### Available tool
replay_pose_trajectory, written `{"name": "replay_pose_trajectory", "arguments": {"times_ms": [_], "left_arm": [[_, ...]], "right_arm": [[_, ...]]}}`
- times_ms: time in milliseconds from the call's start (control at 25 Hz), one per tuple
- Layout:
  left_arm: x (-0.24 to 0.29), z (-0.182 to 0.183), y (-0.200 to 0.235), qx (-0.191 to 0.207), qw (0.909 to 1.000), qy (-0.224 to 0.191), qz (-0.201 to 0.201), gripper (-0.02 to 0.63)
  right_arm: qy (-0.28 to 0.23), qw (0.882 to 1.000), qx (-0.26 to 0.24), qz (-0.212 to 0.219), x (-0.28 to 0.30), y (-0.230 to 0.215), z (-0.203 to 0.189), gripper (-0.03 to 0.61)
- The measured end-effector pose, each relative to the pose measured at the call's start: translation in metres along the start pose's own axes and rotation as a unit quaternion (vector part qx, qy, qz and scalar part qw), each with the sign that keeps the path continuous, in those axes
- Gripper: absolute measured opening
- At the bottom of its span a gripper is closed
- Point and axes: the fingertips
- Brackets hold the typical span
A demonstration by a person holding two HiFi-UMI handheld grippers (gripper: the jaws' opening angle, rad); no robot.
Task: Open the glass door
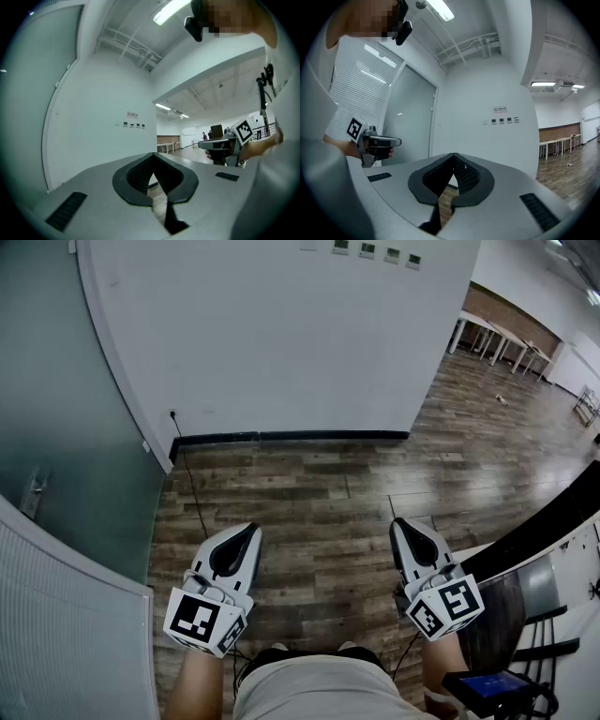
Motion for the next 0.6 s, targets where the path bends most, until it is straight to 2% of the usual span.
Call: {"name": "replay_pose_trajectory", "arguments": {"times_ms": [240,400,600], "left_arm": [[-0.043,0.002,0.043,0.013,0.9996,-0.002,0.025,0.000],[-0.074,0.007,0.082,0.007,0.9978,-0.012,0.065,0.000],[-0.097,0.001,0.128,-0.002,0.9923,-0.015,0.122,0.000]], "right_arm": [[-0.001,1.000,-0.003,0.027,0.026,0.053,-0.005,0.000],[0.010,0.998,-0.007,0.056,0.053,0.087,-0.009,0.000],[0.010,0.996,-0.006,0.092,0.092,0.108,-0.013,0.000]]}}
Point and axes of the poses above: the fingertips, and each gripper's own axes: x forward along the fingers, y to its left, z out of its top, and after that the axes turned 15 degrees about -z, right-handed
